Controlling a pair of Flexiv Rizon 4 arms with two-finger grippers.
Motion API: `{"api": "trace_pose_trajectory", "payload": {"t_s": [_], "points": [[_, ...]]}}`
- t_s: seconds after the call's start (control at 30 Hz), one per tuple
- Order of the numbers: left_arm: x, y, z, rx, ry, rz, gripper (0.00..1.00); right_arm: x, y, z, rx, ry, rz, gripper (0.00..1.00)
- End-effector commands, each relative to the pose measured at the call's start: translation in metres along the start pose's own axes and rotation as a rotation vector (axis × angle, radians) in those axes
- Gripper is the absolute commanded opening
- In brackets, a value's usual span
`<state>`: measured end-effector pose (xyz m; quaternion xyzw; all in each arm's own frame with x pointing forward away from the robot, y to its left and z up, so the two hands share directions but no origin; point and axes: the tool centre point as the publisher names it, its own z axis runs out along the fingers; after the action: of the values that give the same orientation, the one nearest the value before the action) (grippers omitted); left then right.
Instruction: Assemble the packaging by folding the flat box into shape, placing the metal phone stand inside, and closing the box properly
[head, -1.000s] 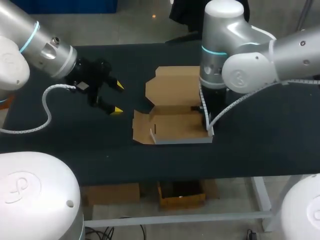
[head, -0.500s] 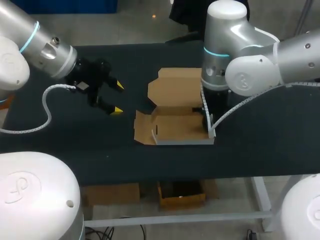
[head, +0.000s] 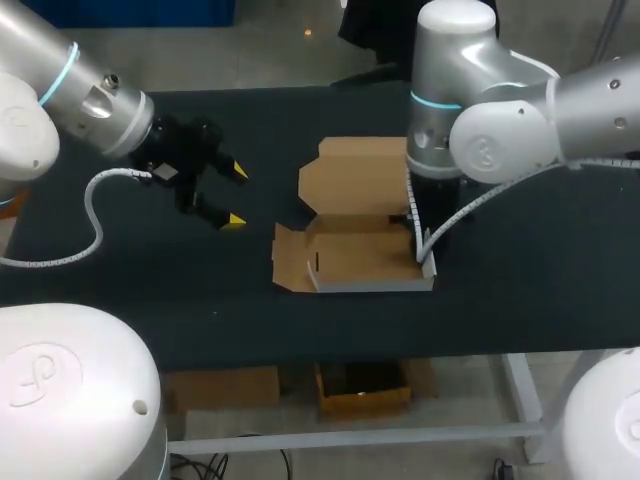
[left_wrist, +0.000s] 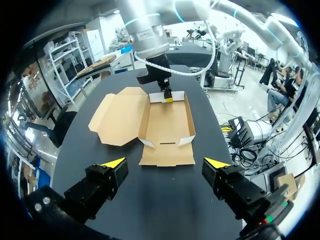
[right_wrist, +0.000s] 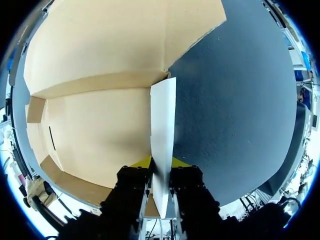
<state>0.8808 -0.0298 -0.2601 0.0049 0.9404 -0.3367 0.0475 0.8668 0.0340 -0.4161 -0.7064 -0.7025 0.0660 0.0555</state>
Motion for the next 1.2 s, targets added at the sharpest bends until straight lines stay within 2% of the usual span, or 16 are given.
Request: {"api": "trace_pose_trajectory", "payload": {"t_s": [0.03,0.2,0.23,0.3,0.7,1.0,1.2], "points": [[-0.001,0.0,-0.001,-0.003,0.003,0.0,1.0,0.002,0.002,-0.003,0.018,-0.021,0.011,0.16],[-0.001,0.0,-0.001,-0.003,0.003,0.0,1.0,0.003,0.003,-0.003,0.02,-0.041,0.014,0.15],[-0.001,0.0,-0.001,-0.003,0.003,0.0,1.0,0.003,0.004,-0.002,0.021,-0.04,0.012,0.12],[-0.001,0.0,-0.001,-0.003,0.003,0.0,1.0,0.004,0.006,-0.002,0.024,-0.047,0.011,0.0],[-0.001,0.0,-0.001,-0.003,0.003,0.0,1.0,0.011,0.014,-0.003,0.047,-0.168,0.02,0.0],[-0.001,0.0,-0.001,-0.003,0.003,0.0,1.0,0.015,0.018,-0.004,0.064,-0.313,0.076,0.0],[-0.001,0.0,-0.001,-0.003,0.003,0.0,1.0,0.017,0.018,-0.002,0.064,-0.363,0.107,0.0]]}}
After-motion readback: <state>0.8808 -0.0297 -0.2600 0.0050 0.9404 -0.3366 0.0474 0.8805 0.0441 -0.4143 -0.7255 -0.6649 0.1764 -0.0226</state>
